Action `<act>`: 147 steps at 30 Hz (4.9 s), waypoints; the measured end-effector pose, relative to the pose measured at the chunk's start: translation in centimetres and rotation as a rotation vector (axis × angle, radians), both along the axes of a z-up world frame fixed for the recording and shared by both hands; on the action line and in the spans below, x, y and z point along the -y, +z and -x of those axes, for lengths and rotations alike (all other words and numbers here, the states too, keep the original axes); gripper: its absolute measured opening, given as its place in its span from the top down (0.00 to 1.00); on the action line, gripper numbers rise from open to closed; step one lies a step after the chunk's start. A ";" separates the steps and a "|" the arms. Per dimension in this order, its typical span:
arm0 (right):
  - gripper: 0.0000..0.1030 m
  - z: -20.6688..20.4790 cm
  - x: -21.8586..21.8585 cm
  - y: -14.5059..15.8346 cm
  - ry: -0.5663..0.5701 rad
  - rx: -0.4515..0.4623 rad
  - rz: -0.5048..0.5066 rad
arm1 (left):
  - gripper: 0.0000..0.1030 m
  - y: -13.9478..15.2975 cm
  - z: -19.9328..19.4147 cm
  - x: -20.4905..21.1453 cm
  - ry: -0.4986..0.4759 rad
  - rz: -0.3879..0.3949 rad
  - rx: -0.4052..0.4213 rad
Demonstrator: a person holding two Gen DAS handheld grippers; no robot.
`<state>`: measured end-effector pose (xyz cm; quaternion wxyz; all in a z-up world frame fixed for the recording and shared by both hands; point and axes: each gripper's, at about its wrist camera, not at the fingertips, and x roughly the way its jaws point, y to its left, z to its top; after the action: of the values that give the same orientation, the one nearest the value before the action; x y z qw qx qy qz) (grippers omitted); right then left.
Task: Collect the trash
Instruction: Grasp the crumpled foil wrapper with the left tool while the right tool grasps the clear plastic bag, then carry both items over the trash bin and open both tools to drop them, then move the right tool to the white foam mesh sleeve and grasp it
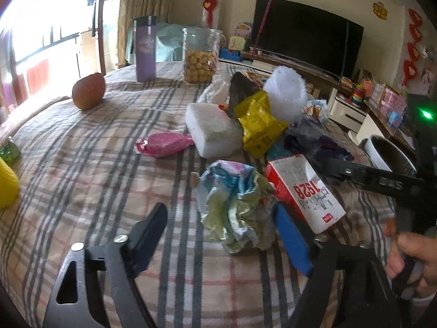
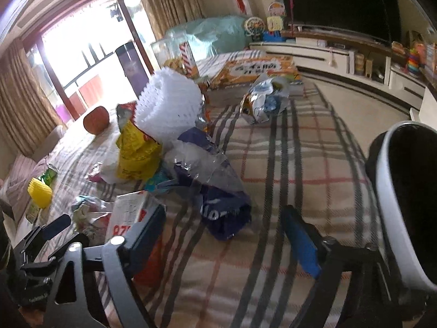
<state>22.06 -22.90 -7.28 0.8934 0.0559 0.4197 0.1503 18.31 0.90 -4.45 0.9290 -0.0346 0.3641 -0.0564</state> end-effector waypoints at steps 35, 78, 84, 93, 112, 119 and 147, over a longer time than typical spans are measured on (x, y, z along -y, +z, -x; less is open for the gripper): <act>0.81 7.8 8.9 3.6 -0.160 0.066 -0.081 | 0.95 4.4 2.4 5.7 -0.244 0.059 0.122; 0.80 8.4 22.0 4.7 -0.387 0.048 -0.025 | 0.94 3.1 -11.7 20.2 -0.512 0.100 0.040; 0.80 7.7 22.4 4.2 -0.386 0.035 -0.017 | 0.94 2.9 -11.8 21.8 -0.505 0.100 0.025; 0.62 6.9 22.6 4.1 -0.378 0.023 -0.007 | 0.54 2.8 -11.8 22.8 -0.480 0.082 0.016; 0.13 10.1 19.3 4.7 -0.376 0.096 -0.115 | 0.33 3.2 -3.4 14.1 -0.318 0.109 0.016; 0.11 10.9 16.3 4.6 -0.328 0.101 -0.137 | 0.32 3.8 0.7 10.9 -0.233 0.111 0.022; 0.11 6.3 5.8 3.3 -0.024 0.073 -0.113 | 0.24 4.5 5.5 8.1 0.011 0.079 -0.074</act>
<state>15.76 -28.74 -3.93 0.9051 0.1059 0.3771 0.1653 12.78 -7.16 0.10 0.9132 -0.0752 0.3954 -0.0646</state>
